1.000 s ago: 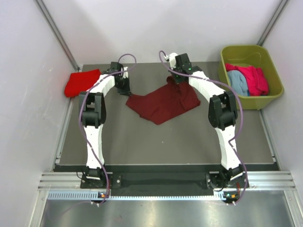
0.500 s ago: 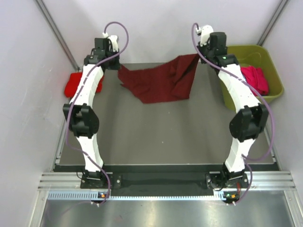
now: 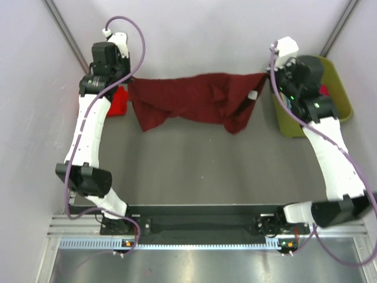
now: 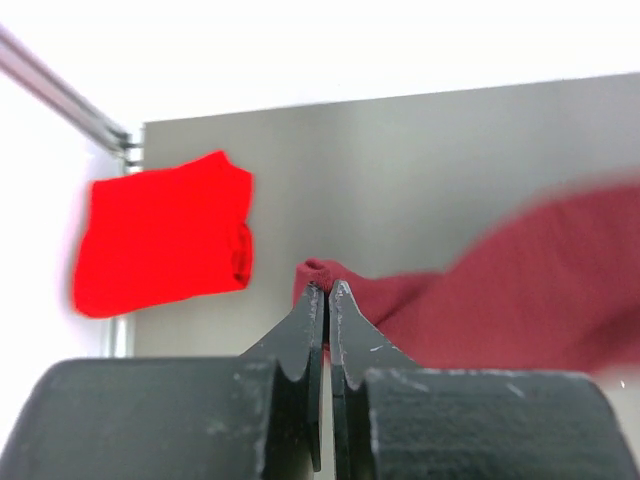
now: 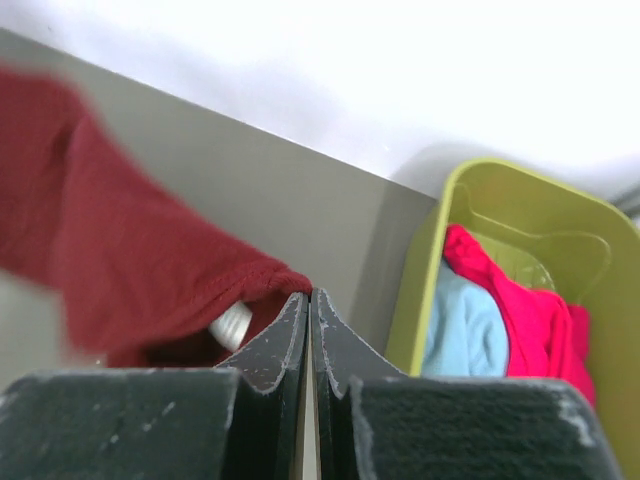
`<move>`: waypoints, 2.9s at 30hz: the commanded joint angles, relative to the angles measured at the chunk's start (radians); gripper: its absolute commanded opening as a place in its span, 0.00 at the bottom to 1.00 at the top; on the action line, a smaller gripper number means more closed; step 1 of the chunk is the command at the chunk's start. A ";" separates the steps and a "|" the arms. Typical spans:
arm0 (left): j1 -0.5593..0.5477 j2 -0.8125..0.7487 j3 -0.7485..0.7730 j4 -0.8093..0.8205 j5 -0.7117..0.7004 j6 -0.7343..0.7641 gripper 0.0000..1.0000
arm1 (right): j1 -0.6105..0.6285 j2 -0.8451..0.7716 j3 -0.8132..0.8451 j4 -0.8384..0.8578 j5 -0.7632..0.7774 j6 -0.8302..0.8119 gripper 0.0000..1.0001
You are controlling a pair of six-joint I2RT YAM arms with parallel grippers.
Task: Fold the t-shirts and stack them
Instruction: Flatten the tshirt out
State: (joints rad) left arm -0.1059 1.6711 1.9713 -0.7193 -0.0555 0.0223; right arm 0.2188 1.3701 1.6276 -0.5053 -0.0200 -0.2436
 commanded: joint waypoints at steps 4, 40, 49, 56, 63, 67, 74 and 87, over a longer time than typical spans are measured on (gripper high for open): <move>0.006 -0.212 -0.132 0.078 -0.093 0.040 0.00 | -0.055 -0.223 -0.121 0.061 0.017 0.075 0.00; 0.038 0.139 -0.322 -0.134 -0.055 -0.100 0.63 | -0.118 0.529 -0.106 0.271 -0.140 0.216 0.00; 0.161 0.174 -0.411 -0.100 0.302 -0.196 0.61 | -0.111 0.504 -0.149 0.254 -0.146 0.210 0.00; 0.184 0.302 -0.336 -0.088 0.376 -0.208 0.58 | -0.108 0.495 -0.150 0.254 -0.140 0.204 0.00; 0.204 0.348 -0.319 -0.089 0.368 -0.214 0.58 | -0.108 0.481 -0.175 0.252 -0.133 0.201 0.00; 0.213 0.354 -0.345 -0.072 0.364 -0.213 0.58 | -0.107 0.483 -0.175 0.252 -0.135 0.202 0.00; 0.215 0.418 -0.316 -0.068 0.350 -0.203 0.56 | -0.102 0.500 -0.150 0.248 -0.127 0.198 0.00; 0.221 0.443 -0.295 -0.077 0.355 -0.188 0.22 | -0.101 0.489 -0.164 0.248 -0.112 0.190 0.00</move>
State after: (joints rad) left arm 0.1051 2.1365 1.6554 -0.8093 0.2905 -0.1757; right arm 0.1104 1.9137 1.4509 -0.2779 -0.1364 -0.0441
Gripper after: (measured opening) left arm 0.244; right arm 0.006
